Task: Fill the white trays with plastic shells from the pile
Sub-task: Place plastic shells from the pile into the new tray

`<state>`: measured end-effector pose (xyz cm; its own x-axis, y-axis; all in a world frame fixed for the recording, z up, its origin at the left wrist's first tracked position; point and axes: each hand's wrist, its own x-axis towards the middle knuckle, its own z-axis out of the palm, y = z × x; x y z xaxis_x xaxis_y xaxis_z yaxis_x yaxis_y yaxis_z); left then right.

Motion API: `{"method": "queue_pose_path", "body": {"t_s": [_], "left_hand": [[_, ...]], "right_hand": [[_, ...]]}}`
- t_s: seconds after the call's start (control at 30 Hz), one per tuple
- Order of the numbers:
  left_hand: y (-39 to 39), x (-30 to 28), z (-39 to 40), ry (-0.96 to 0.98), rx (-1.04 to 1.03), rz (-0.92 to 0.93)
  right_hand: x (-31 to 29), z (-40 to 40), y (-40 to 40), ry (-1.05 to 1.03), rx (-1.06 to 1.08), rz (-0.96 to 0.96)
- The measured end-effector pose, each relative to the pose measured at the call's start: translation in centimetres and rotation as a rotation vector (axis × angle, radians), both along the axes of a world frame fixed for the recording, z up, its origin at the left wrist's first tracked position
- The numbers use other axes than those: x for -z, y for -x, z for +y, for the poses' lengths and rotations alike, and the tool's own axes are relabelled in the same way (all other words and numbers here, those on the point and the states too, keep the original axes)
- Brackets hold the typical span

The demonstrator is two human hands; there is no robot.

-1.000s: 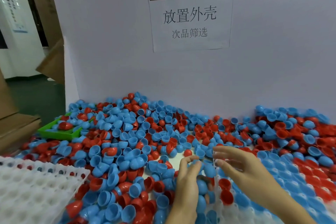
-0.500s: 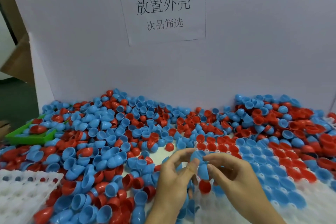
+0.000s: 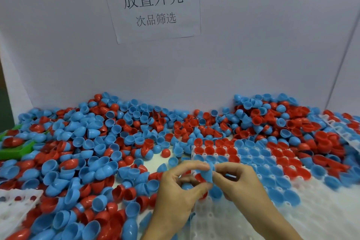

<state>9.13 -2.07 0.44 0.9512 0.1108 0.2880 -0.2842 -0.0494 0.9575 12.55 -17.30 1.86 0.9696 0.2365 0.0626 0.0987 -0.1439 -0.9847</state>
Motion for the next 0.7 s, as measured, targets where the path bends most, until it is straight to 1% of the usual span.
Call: {"method": "queue_pose_path", "body": {"t_s": [0.13,0.17,0.27,0.33,0.4,0.5,0.6,0.7], "left_hand": [[0.0,0.4,0.3,0.089,-0.004,0.001],[0.0,0.7,0.5,0.132,-0.01,0.017],[-0.4,1.2,0.8,0.35,0.001,0.075],[-0.6,1.2,0.6,0.423,-0.021,0.108],[-0.8,1.1,0.3,0.407,-0.057,0.125],[-1.1,0.9,-0.1,0.411,-0.082,0.174],[-1.2,0.4,-0.6,0.521,-0.102,0.237],[-1.7,0.0,-1.3,0.557,-0.215,0.267]], "right_hand": [[-0.3,-0.3,-0.2,-0.016,0.079,-0.051],[-0.4,-0.7,-0.3,-0.014,0.103,-0.069],[-1.2,-2.8,-1.2,0.018,0.181,-0.133],[-2.2,-4.8,-2.1,0.062,0.214,-0.187],[-3.0,-7.3,-2.9,0.175,0.214,-0.221],[-3.0,-11.4,-3.8,0.388,0.219,-0.216],[-1.9,-14.8,-4.1,0.549,0.294,-0.23],[-0.8,-17.0,-4.2,0.643,0.329,-0.252]]}}
